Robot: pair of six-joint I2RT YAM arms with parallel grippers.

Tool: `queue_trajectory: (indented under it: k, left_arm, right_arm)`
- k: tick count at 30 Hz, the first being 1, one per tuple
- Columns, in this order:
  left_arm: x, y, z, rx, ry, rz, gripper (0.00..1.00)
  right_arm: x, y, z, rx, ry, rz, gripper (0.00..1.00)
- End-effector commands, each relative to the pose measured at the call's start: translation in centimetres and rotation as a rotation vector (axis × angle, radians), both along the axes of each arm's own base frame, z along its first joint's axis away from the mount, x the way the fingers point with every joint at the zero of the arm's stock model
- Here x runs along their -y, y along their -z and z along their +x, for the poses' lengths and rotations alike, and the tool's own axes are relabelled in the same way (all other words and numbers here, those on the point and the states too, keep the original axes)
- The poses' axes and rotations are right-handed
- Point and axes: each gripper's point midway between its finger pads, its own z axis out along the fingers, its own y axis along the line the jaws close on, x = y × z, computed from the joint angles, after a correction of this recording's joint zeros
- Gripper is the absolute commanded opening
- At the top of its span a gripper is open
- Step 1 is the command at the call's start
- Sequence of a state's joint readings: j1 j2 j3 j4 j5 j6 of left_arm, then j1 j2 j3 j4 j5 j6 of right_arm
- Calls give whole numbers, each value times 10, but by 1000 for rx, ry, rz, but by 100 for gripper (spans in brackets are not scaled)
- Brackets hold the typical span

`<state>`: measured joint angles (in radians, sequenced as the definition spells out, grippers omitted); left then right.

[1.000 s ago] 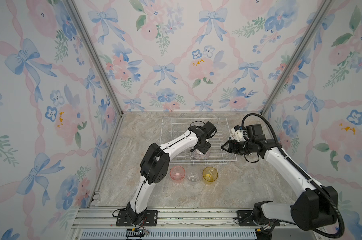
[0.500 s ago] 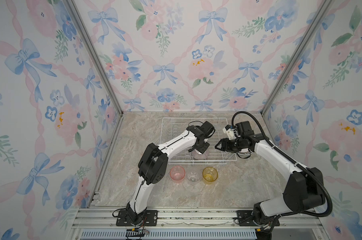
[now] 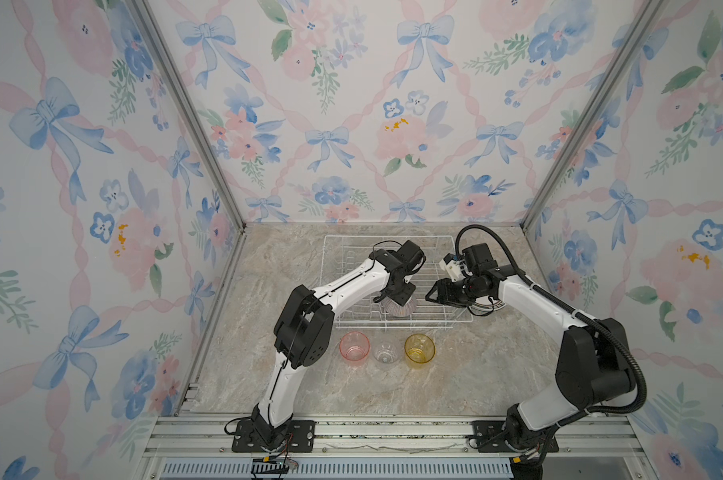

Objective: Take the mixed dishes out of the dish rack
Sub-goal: 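Hold the striped bowl with the left gripper while the right gripper reaches toward it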

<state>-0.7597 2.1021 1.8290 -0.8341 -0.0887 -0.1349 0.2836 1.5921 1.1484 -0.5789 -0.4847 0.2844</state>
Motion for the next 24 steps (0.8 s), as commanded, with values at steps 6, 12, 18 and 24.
queue_trajectory:
  k: [6, 12, 18, 24]
  left_arm:
    - [19, -19, 6, 7, 25, -96, 66]
    - [27, -9, 4, -26, 44, -106, 60]
    - [22, 0, 3, -39, 32, -85, 59]
    - [19, 3, 5, -36, 20, -71, 55]
  right_arm:
    - [-4, -5, 10, 34, -14, -14, 56]
    - [1, -6, 11, 38, -3, -17, 57]
    - [4, -8, 11, 41, 3, -17, 57]
    - [7, -9, 13, 47, 12, -15, 57]
